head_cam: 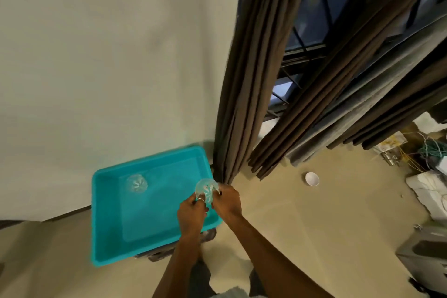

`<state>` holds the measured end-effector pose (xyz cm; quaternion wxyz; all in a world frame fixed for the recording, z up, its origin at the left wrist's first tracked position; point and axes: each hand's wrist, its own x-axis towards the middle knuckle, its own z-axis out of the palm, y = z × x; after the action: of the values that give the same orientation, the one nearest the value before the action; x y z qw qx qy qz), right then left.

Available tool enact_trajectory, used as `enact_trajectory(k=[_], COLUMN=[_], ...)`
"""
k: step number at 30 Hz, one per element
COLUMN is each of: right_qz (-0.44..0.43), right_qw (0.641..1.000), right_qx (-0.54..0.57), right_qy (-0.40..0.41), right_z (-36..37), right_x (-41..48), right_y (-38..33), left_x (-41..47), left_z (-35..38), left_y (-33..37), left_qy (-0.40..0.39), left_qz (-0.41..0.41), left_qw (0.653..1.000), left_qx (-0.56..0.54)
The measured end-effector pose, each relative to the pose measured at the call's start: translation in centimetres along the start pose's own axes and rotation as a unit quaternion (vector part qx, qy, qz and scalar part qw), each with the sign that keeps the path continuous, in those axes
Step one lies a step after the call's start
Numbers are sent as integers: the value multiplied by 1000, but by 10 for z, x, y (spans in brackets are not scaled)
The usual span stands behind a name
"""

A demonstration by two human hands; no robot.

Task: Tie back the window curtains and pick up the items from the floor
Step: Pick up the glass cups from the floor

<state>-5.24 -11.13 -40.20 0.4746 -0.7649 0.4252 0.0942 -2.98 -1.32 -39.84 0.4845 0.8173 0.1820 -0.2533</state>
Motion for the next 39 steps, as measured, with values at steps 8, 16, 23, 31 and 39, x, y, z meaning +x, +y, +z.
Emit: enact_trajectory(k=[8, 16, 23, 31, 39], right_qz=[45, 98, 101, 115, 97], right_qw=[997, 985, 982, 974, 974], right_qx=[37, 97, 92, 52, 25], right_qy=[-48, -103, -134, -186, -203], right_z=[77, 129, 162, 182, 195], right_x=[28, 69, 113, 147, 162], right_y=[-36, -51, -54, -48, -50], left_x=[70, 140, 205, 239, 255], left_z=[-60, -76, -65, -61, -58], left_y=[-13, -28, -44, -56, -61], left_qy=[-77, -122, -149, -148, -150], left_qz=[12, -38, -91, -118, -159], left_qw=[997, 992, 985, 982, 975], left_qx=[-2, 19, 1, -14, -39])
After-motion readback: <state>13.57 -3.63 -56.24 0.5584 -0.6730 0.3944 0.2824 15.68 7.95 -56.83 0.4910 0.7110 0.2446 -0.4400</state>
